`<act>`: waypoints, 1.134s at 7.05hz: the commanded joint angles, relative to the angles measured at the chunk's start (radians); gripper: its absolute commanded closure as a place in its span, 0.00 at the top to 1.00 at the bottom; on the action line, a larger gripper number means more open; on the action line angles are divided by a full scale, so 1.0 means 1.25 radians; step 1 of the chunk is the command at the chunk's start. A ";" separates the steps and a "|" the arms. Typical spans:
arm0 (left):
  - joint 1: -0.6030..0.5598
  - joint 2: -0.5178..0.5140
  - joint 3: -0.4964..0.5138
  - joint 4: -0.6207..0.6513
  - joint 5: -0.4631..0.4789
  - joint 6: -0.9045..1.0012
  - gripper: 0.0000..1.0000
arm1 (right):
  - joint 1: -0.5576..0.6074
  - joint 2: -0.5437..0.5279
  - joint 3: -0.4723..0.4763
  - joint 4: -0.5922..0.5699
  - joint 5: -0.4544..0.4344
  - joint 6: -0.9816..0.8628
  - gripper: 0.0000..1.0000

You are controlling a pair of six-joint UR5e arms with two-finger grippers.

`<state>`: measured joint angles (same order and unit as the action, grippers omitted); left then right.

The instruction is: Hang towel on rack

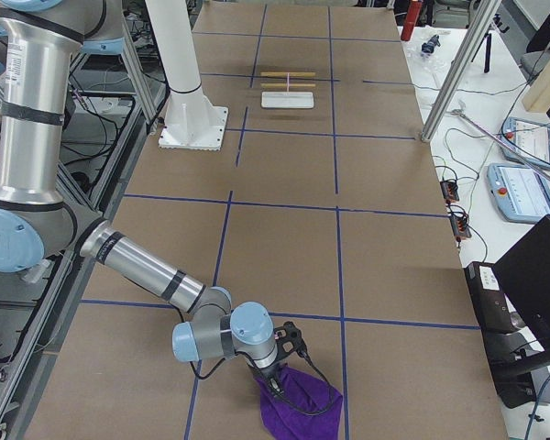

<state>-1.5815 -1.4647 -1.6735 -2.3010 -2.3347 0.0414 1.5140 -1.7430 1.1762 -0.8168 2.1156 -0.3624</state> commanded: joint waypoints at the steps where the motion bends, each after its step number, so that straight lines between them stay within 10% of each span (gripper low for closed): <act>1: 0.000 0.001 -0.001 0.000 0.000 -0.001 1.00 | 0.000 0.026 -0.035 0.002 -0.027 -0.008 0.01; 8: 0.000 0.000 -0.007 -0.001 0.000 0.001 1.00 | 0.056 0.005 0.108 -0.018 0.040 -0.011 0.00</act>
<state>-1.5815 -1.4637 -1.6765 -2.3023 -2.3347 0.0418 1.5432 -1.7303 1.2573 -0.8267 2.1225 -0.3764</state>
